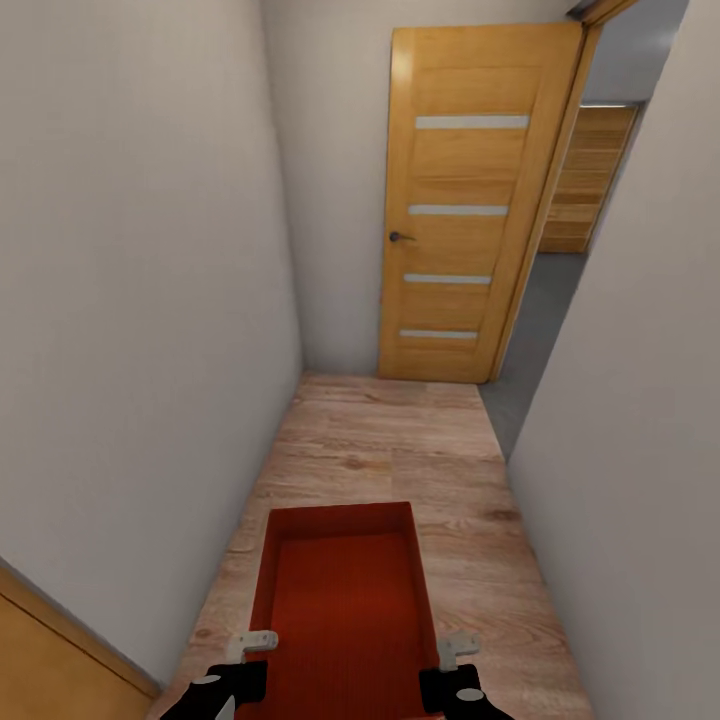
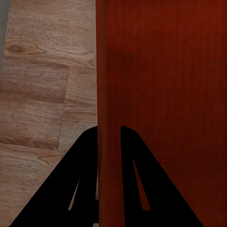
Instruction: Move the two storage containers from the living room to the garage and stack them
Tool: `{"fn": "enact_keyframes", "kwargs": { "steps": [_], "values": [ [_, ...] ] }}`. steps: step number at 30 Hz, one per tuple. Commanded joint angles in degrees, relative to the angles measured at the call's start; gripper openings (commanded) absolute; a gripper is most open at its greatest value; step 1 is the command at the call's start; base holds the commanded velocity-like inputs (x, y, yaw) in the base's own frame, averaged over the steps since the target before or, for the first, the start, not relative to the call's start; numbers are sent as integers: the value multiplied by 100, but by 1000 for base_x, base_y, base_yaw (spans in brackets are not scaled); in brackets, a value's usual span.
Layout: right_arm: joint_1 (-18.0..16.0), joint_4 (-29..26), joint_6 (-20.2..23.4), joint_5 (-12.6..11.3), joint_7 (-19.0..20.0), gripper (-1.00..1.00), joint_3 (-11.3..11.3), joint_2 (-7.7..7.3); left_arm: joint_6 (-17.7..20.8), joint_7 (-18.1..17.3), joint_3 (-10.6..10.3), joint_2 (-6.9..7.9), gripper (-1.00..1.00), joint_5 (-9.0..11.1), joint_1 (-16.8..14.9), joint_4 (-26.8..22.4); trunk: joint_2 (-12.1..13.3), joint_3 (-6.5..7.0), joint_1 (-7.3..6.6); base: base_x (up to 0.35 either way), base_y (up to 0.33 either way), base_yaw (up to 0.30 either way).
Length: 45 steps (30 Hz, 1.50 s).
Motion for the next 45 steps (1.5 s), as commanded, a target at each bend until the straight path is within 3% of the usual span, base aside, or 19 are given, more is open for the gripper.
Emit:
{"fn": "enact_keyframes", "kwargs": {
  "steps": [1, 45],
  "values": [
    [-7, 74, -27, -110, -30, -100, -51, -107, 38, 57, 15, 13, -100, -67, -1, -32, -4, -6, 4, 325, 0, 0],
    [-9, 73, -26, -110, -30, -100, -51, -107, 30, 57, 14, 13, -100, -67, -1, -32, -4, -6, 4, 325, 0, 0]
  ]
}}
